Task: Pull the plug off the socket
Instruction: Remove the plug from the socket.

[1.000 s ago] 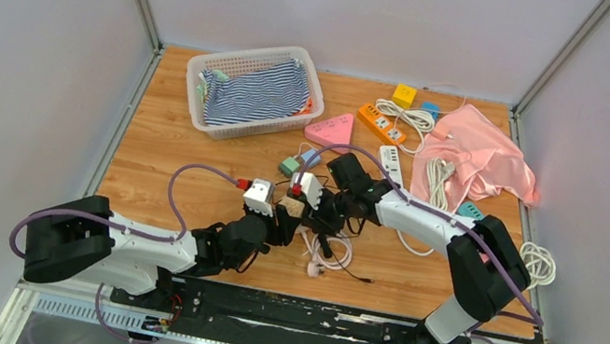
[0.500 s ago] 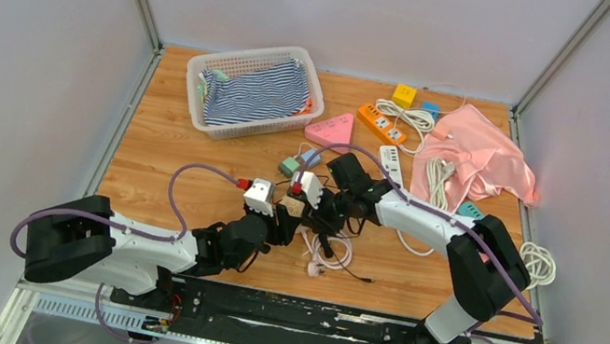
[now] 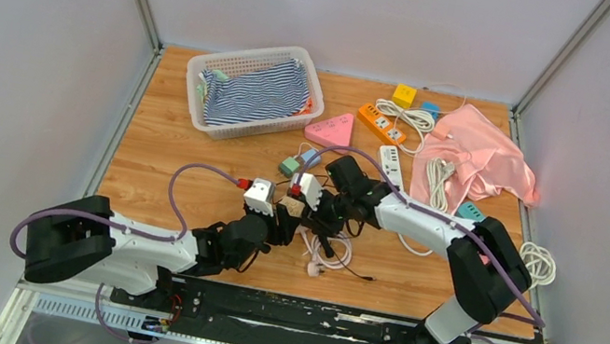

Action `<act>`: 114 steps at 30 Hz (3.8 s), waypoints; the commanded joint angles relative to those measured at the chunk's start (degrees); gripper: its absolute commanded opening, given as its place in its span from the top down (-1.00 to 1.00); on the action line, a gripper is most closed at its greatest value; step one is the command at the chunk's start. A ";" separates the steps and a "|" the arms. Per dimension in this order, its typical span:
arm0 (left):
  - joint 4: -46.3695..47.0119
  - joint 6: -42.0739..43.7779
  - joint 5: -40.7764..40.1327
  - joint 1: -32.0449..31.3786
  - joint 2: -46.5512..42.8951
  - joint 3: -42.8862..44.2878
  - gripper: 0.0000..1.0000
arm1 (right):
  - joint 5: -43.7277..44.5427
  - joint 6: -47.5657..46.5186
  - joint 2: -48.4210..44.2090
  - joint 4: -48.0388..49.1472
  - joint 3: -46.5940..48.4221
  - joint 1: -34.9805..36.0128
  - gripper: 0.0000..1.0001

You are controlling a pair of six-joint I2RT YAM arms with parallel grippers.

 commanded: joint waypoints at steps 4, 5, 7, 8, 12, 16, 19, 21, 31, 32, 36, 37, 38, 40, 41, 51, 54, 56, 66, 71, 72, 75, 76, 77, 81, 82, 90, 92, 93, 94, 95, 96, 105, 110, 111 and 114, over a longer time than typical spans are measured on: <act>-2.02 -2.96 -2.57 0.98 1.89 0.10 1.00 | -8.59 -0.52 0.48 -6.51 -1.21 -6.34 1.00; -2.01 -2.96 -2.45 0.99 1.71 -0.02 1.00 | -9.47 -0.39 0.59 -6.69 -1.33 -7.56 1.00; -1.92 -3.03 -2.36 0.98 1.47 -0.16 1.00 | -10.63 -0.32 0.47 -6.73 -1.64 -8.00 1.00; -1.96 -3.05 -2.33 0.99 1.45 -0.23 1.00 | -11.63 -0.20 0.24 -6.65 -1.59 -7.48 1.00; -1.91 -3.05 -2.19 0.99 1.46 -0.24 1.00 | -12.52 -0.86 -0.26 -6.69 -0.75 -2.18 1.00; -1.88 -2.88 -1.84 0.94 1.92 0.01 1.00 | -9.78 -1.54 0.21 -6.89 1.16 3.31 1.00; -1.90 -2.83 -1.81 1.02 1.93 0.01 1.00 | -8.51 -2.65 -0.22 -7.45 1.58 3.90 1.00; -1.92 -2.79 -1.64 1.09 1.85 0.09 1.00 | -8.45 -3.55 -0.99 -7.56 0.40 2.77 1.00; -1.83 -2.92 -0.88 1.47 1.53 -0.32 1.00 | -13.40 -3.93 -0.15 -8.50 -2.61 -3.94 1.00; -1.90 -2.88 -0.86 1.51 1.61 -0.27 1.00 | -13.36 -3.70 -0.29 -8.27 -2.35 -3.80 1.00; -1.83 -2.62 -0.38 1.53 2.06 0.07 1.00 | -10.75 -2.63 -1.05 -5.95 -0.92 -0.32 1.00; -1.84 -2.61 -0.35 1.53 2.15 0.10 1.00 | -8.99 -2.50 -1.11 -5.79 0.38 1.29 1.00; -1.83 -2.68 -0.34 1.55 2.10 0.11 1.00 | -7.61 -2.78 -1.14 -5.92 1.25 2.94 1.00; -1.83 -2.77 -0.34 1.56 2.09 0.01 1.00 | -5.99 -3.62 -1.55 -6.07 1.44 5.41 1.00; -1.83 -2.85 -0.31 1.57 2.07 -0.07 1.00 | -5.75 -4.04 -1.70 -6.03 0.98 5.90 1.00; -1.90 -3.17 -1.00 1.53 1.89 -0.21 1.00 | -8.34 -6.38 -6.59 -7.93 -5.91 -4.32 1.00; -1.94 -3.22 -0.93 1.70 1.94 -0.21 1.00 | -8.51 -6.94 -8.06 -8.65 -6.95 -4.29 1.00; -1.97 -3.15 -0.72 1.77 2.10 -0.08 1.00 | -8.52 -7.12 -8.39 -8.62 -7.11 -4.32 1.00; -3.01 -2.76 0.18 2.17 3.34 1.12 1.00 | -6.11 -10.76 -8.92 -12.62 -8.44 -4.51 1.00; -3.50 -2.43 0.76 2.24 3.91 1.77 1.00 | -5.08 -12.14 -9.95 -15.87 -9.12 -4.54 1.00; -3.51 -2.43 0.80 2.27 3.94 1.77 1.00 | -4.41 -12.14 -10.40 -15.91 -9.27 -4.59 1.00; -3.50 -2.28 1.01 2.30 4.29 2.08 1.00 | -3.41 -10.95 -11.75 -15.20 -9.03 -4.62 1.00; -3.55 -2.20 1.15 2.31 4.55 2.30 1.00 | -3.73 -10.63 -12.04 -15.09 -8.89 -4.56 1.00; -3.65 -2.11 1.30 2.35 4.67 2.50 1.00 | -4.31 -10.61 -12.20 -15.17 -8.79 -4.32 1.00; -4.41 -2.00 1.37 2.34 5.27 3.28 1.00 | -9.50 -14.20 -12.22 -17.83 -8.60 -1.94 1.00; -4.51 -1.99 1.41 2.31 5.38 3.34 1.00 | -10.87 -15.39 -12.22 -18.76 -8.64 -0.96 1.00; -4.81 -2.15 1.24 2.34 5.30 3.36 1.00 | -3.64 -13.14 -11.46 -17.45 -8.26 2.96 1.00; -4.82 -2.13 1.20 2.32 5.35 3.43 1.00 | -0.87 -8.62 -11.80 -15.37 -7.63 -0.61 1.00; -4.90 -2.09 1.21 2.31 5.38 3.54 1.00 | -1.01 -6.98 -12.12 -14.82 -7.67 -2.84 1.00; -4.95 -2.08 1.22 2.32 5.53 3.59 1.00 | -0.64 -6.08 -12.44 -14.33 -8.07 -4.44 1.00; -4.99 -2.08 1.23 2.39 5.56 3.63 1.00 | 0.23 -5.82 -12.81 -13.98 -8.71 -5.42 1.00; -5.00 -2.08 1.26 2.32 5.59 3.69 1.00 | 0.98 -5.85 -13.10 -13.83 -9.41 -5.93 1.00; -5.00 -1.99 1.30 2.31 5.69 3.85 1.00 | -12.24 -13.53 -13.47 -19.65 -9.87 1.81 1.00; -4.95 -1.99 1.59 2.32 5.44 3.66 1.00 | -6.57 -11.71 -10.05 -18.02 -8.20 3.73 1.00; -4.91 -1.99 1.72 2.31 5.41 3.69 1.00 | -6.38 -11.36 -8.93 -18.32 -7.49 2.99 0.90; -4.91 -1.54 2.77 2.32 5.57 3.85 1.00 | -6.59 -9.88 -8.29 -17.97 -6.23 0.89 0.40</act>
